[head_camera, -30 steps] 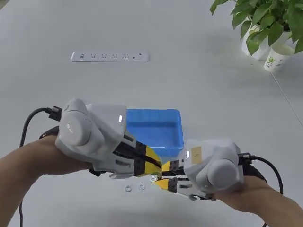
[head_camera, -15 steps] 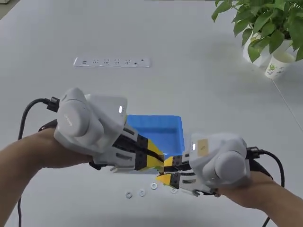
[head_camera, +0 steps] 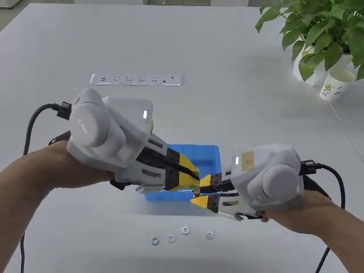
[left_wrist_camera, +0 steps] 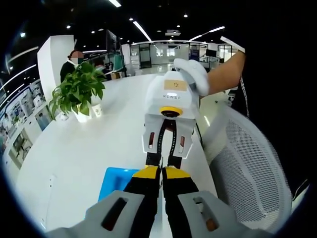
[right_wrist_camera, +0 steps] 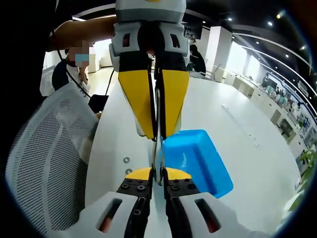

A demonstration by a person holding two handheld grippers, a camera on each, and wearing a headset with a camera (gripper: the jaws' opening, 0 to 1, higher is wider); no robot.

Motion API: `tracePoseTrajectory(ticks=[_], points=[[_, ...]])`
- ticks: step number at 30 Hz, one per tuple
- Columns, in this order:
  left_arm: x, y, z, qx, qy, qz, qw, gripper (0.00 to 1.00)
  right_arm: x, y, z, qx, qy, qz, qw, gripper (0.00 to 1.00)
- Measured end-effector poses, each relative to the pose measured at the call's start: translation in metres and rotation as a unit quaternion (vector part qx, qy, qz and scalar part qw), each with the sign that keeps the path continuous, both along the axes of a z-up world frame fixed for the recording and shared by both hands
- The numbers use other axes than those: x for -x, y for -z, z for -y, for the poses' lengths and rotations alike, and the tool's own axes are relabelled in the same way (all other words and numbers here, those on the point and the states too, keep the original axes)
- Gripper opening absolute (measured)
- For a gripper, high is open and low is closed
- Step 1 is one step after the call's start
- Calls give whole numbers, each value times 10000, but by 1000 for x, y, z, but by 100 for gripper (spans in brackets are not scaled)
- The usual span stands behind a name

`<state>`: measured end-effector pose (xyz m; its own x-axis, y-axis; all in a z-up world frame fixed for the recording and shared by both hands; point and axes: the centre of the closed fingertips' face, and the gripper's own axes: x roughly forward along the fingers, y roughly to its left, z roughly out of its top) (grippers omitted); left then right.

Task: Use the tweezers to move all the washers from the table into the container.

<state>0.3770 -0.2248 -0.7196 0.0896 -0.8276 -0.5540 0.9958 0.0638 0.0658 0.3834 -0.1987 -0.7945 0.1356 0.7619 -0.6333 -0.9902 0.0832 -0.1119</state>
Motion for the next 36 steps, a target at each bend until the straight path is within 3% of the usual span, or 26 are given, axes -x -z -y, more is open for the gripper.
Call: tracePoseTrajectory(ticks=[16, 36], points=[[-30, 0, 2, 26, 27, 134, 9999, 5, -33, 0, 2, -86, 95, 74, 9999, 10], [-65, 29, 0, -67, -22, 133, 9999, 5, -68, 29, -2, -6, 58, 23, 10000, 10]])
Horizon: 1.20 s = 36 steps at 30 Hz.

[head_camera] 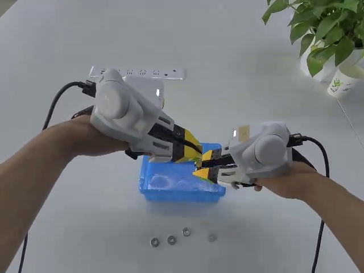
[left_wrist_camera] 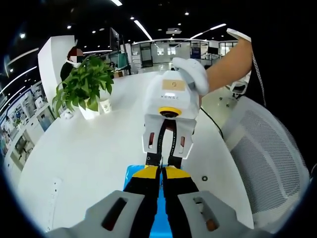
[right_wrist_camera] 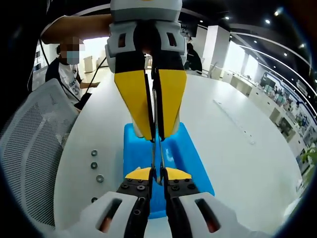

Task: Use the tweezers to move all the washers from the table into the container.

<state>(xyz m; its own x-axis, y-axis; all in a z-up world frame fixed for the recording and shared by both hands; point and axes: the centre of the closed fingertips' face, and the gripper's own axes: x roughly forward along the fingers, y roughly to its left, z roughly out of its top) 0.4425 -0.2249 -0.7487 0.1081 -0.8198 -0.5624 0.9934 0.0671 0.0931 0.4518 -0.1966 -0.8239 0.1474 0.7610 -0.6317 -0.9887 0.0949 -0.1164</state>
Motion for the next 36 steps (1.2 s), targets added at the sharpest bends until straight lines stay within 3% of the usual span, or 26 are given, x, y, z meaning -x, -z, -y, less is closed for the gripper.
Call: tracePoseTrajectory(ticks=[14, 30, 36], points=[[-15, 26, -1, -75, -73, -116, 9999, 5, -13, 26, -1, 181, 8, -145, 9997, 10], [-16, 42, -3, -139, -112, -278, 9995, 5, -13, 45, 1, 465, -64, -238, 9986, 10], [-18, 42, -3, -103, -139, -301, 9994, 6, -14, 44, 2, 469, -52, -219, 9986, 11]])
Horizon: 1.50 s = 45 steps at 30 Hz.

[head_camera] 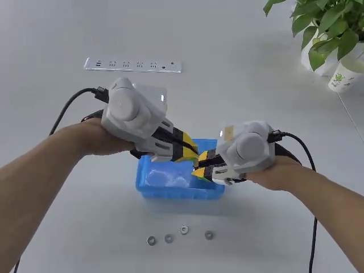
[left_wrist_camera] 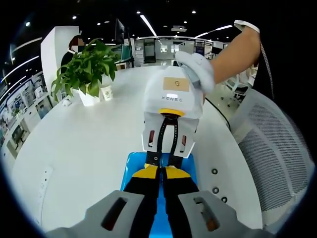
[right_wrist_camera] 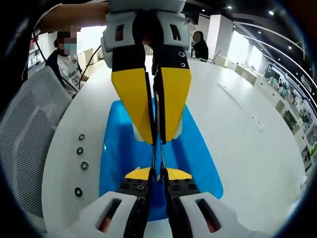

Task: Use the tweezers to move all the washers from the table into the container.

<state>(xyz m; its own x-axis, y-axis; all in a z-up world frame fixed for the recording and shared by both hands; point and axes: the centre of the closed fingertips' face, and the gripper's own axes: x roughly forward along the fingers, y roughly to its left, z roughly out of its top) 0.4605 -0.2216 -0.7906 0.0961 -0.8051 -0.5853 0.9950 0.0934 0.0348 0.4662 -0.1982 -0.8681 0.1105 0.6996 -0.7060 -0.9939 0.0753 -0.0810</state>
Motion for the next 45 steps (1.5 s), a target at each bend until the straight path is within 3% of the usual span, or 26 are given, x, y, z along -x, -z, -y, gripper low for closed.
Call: tracePoseTrajectory(ticks=[13, 24, 31, 45], points=[[-1, 0, -1, 2, -6, 12, 10000, 6, 0, -2, -1, -2, -6, 60, 10000, 11], [2, -8, -3, 32, -4, 20, 10000, 6, 1, -10, -1, -91, -5, 105, 9999, 11], [7, -16, -4, 16, -11, 8, 10000, 6, 6, -18, -3, -160, -33, 133, 9998, 11], [19, -40, -5, 9, 29, 129, 9999, 6, 16, -44, -3, -292, -22, 344, 9990, 11]])
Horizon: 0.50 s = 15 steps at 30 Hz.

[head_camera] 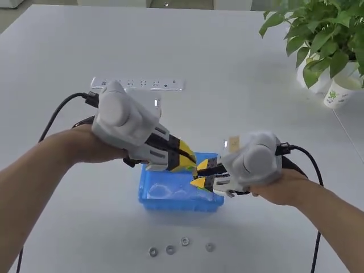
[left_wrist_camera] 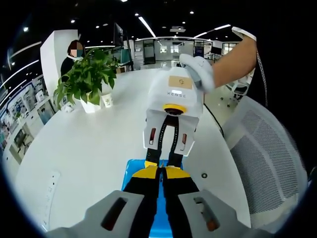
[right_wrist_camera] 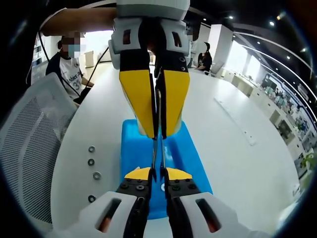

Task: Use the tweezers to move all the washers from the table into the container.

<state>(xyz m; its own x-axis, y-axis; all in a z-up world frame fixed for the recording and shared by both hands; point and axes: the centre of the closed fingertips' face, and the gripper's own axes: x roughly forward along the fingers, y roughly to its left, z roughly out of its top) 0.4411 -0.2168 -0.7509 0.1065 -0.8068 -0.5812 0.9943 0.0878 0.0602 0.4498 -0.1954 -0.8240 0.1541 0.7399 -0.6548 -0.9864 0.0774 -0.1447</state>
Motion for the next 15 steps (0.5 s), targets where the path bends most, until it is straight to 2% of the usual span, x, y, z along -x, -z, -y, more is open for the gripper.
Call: tracePoseTrajectory(ticks=[3, 15], points=[[4, -5, 0, 10, 5, -5, 10000, 6, 5, -5, 0, -22, -14, 30, 10000, 11], [28, -19, 3, -44, 114, 157, 9998, 5, 26, -20, 2, -67, -37, 136, 9999, 11]])
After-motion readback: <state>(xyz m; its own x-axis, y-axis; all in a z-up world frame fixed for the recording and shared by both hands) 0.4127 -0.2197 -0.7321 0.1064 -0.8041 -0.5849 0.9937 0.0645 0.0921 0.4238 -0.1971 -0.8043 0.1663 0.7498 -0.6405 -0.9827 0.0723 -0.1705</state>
